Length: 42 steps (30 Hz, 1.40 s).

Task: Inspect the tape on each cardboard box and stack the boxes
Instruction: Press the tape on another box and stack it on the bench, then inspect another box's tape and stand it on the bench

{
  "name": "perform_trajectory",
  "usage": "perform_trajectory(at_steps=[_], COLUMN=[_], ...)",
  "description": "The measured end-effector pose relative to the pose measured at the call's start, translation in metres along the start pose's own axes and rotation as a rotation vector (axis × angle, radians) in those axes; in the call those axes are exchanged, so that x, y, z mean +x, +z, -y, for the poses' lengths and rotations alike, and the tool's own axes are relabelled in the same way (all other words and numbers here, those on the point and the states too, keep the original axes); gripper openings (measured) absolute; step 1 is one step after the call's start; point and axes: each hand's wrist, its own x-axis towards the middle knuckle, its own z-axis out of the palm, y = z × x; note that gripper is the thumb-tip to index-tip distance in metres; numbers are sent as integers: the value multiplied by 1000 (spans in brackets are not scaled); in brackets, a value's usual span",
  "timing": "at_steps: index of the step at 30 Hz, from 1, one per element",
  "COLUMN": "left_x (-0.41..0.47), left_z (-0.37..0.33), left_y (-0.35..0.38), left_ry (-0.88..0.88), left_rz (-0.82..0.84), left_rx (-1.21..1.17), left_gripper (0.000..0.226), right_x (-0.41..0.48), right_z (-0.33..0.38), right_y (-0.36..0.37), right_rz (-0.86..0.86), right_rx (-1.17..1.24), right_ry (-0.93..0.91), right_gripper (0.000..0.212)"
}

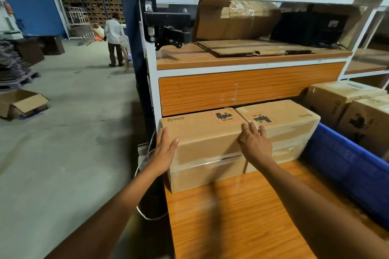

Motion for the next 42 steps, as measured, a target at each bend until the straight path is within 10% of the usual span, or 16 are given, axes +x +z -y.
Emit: perform_trajectory(at_steps=[6, 17, 42], left_x=[13, -75, -749], left_z=[-23, -98, -279], left_y=[-29, 58, 405], left_ry=[278, 760, 1449], left_rz=[-12, 39, 1432], left_rx=[449, 144, -168], left_gripper=[79, 69, 58], right_x=[-20, -198, -985], right_z=[9, -10, -136], right_y=[-7, -67, -96], right_rz=[27, -273, -715], right_rx=[38, 350, 268], right_ry=[-13, 252, 1699], right_gripper=[93, 88, 73])
